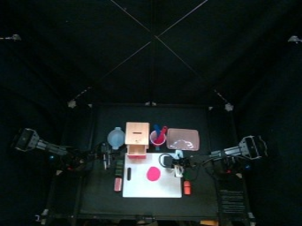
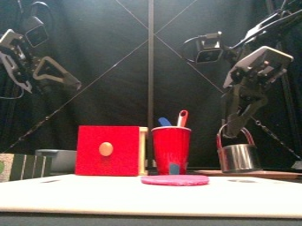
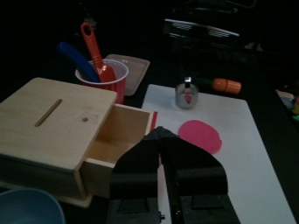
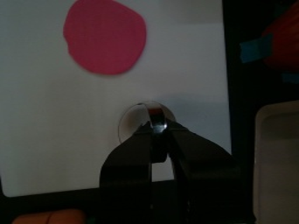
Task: Get the cutter from the drawer then cut the dough then place the extra dough in the bowl
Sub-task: Shut the drawer
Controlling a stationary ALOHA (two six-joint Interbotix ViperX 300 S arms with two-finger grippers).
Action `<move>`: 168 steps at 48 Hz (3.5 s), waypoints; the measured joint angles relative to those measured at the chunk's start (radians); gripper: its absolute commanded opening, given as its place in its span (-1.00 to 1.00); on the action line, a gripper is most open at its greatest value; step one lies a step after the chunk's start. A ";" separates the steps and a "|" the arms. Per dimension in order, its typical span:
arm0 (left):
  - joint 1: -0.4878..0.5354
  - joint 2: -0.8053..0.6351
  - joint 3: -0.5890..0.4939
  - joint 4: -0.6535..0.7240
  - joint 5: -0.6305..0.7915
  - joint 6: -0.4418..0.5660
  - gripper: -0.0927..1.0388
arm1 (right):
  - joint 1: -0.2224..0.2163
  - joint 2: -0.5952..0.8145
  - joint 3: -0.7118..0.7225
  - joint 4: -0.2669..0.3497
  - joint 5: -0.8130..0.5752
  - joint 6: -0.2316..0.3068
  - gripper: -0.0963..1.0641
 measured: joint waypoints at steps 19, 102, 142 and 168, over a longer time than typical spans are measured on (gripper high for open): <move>0.041 0.000 -0.005 -0.002 0.008 0.005 -0.21 | 0.011 0.009 0.017 0.000 -0.008 0.002 0.27; 0.769 0.614 -0.904 0.703 1.031 0.028 -0.34 | -0.034 0.555 -0.594 -0.153 -0.141 -0.002 -0.53; 0.788 0.762 -1.051 0.551 1.295 0.284 -0.34 | -0.055 0.632 -0.712 -0.222 -0.025 -0.002 -0.53; 0.793 0.775 -1.055 0.546 1.298 0.284 -0.34 | -0.123 0.647 -0.727 -0.301 0.011 -0.009 -0.53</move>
